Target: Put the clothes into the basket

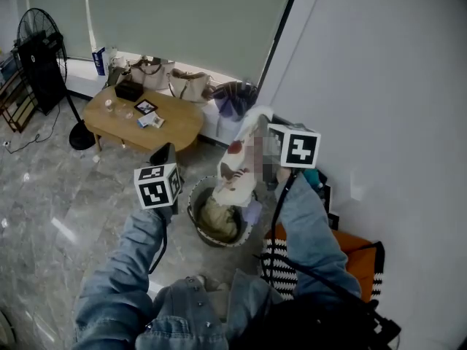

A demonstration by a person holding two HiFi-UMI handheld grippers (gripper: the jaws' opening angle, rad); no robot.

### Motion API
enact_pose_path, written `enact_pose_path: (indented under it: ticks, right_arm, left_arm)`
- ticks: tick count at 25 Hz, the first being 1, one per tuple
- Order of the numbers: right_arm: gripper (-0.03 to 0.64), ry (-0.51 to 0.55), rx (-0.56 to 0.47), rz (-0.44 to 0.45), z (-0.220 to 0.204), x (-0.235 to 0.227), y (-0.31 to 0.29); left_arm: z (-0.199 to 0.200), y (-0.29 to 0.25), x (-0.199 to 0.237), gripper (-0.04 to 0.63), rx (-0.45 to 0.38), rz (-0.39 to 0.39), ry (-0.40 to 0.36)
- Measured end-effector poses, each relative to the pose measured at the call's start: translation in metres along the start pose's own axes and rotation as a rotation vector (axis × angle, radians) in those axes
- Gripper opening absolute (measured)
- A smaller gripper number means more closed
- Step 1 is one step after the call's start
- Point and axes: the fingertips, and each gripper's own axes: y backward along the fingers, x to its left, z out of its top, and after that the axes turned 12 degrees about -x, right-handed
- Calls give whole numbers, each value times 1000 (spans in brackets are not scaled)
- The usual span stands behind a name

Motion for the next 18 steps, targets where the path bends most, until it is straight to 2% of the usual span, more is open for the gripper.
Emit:
enact_pose_path:
  ticks: [11,18]
  right_arm:
    - [46,-31,199,49,-125,10,-11]
    - [46,-78,366,60,-252,6,-18]
  left_arm:
    - [-59,16,6,9,105,36,-6]
    - [-131,16,-4,9,214,5,-39]
